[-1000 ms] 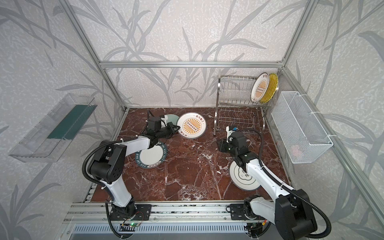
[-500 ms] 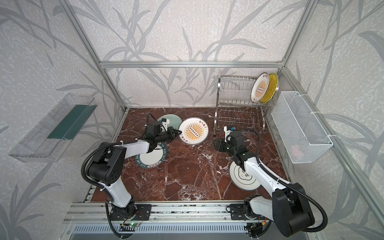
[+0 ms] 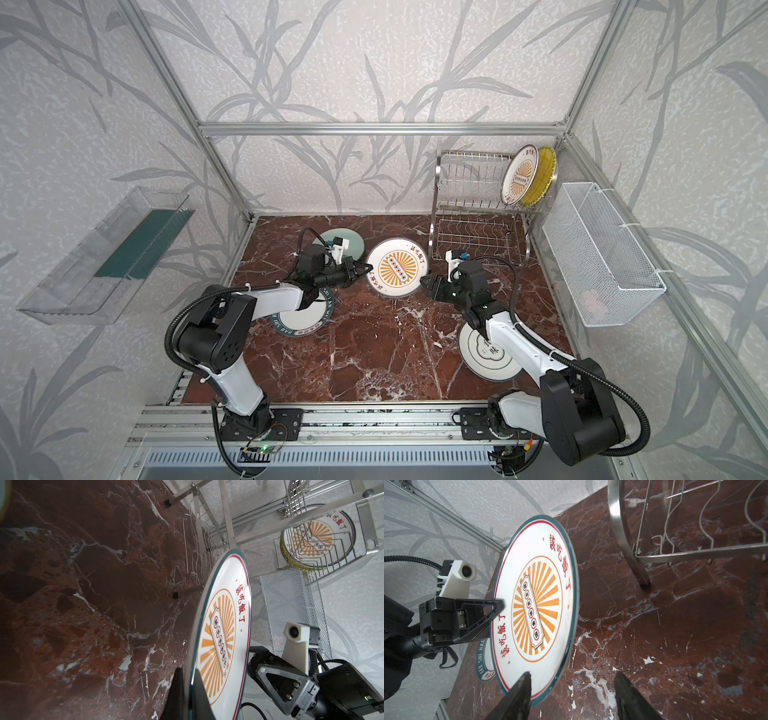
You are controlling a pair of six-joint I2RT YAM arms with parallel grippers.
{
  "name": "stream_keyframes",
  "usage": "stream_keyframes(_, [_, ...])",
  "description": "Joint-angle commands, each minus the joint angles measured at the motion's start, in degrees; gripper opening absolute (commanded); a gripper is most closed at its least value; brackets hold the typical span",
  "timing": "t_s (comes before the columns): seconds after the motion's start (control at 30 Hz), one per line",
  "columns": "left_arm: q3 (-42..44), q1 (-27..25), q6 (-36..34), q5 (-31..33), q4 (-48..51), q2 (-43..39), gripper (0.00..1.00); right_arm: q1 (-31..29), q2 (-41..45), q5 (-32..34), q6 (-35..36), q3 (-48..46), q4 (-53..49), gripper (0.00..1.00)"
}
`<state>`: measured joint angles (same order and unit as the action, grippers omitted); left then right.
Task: Load the plates into the dish rack
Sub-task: 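Tilt the sunburst plate upright with the left gripper while the right gripper approaches it, then grasp the sunburst plate rim with the right gripper beside the left gripper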
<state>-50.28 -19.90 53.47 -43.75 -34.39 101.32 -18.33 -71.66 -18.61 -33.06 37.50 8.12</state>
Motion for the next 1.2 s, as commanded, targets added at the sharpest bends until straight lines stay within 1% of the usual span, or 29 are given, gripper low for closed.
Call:
stream_keyframes(0.0, [0.18,-0.74,-0.34,-3.83,-8.43,-2.09,0.00,-0.31,-0.40,-1.00,-0.86,0.75,2.52,0.63])
stream_keyframes(0.17, [0.23,-1.85,-0.97,-4.83,-9.92,-2.27,0.00,-0.31,-0.26,-0.85,-1.44,0.38,2.93,0.62])
stream_keyframes(0.3, [0.24,-2.15,-1.40,-4.94,-9.93,-2.27,0.00,-0.28,-0.15,-0.64,-1.61,0.13,3.13,0.60])
stream_keyframes(0.4, [0.27,-2.50,-1.75,-5.03,-9.95,-2.40,0.00,-0.28,0.09,-0.65,-1.86,-0.06,3.41,0.54])
stream_keyframes(0.57, [0.18,-2.88,-2.32,-5.21,-9.65,-2.44,0.00,-0.31,0.31,-0.81,-2.27,-0.22,4.07,0.39])
stream_keyframes(0.67, [0.10,-3.11,-2.58,-5.29,-9.54,-2.47,0.00,-0.31,0.07,-1.41,-2.45,-0.20,4.48,0.33])
stream_keyframes(0.83, [-0.15,-3.59,-3.01,-5.60,-9.31,-2.37,0.00,-0.31,-0.36,-2.86,-3.05,-0.33,5.98,0.26])
stream_keyframes(1.17, [-0.84,-4.29,-5.39,-5.13,-5.90,-2.97,0.00,-0.31,-0.32,-3.30,-3.13,-0.56,6.45,0.13])
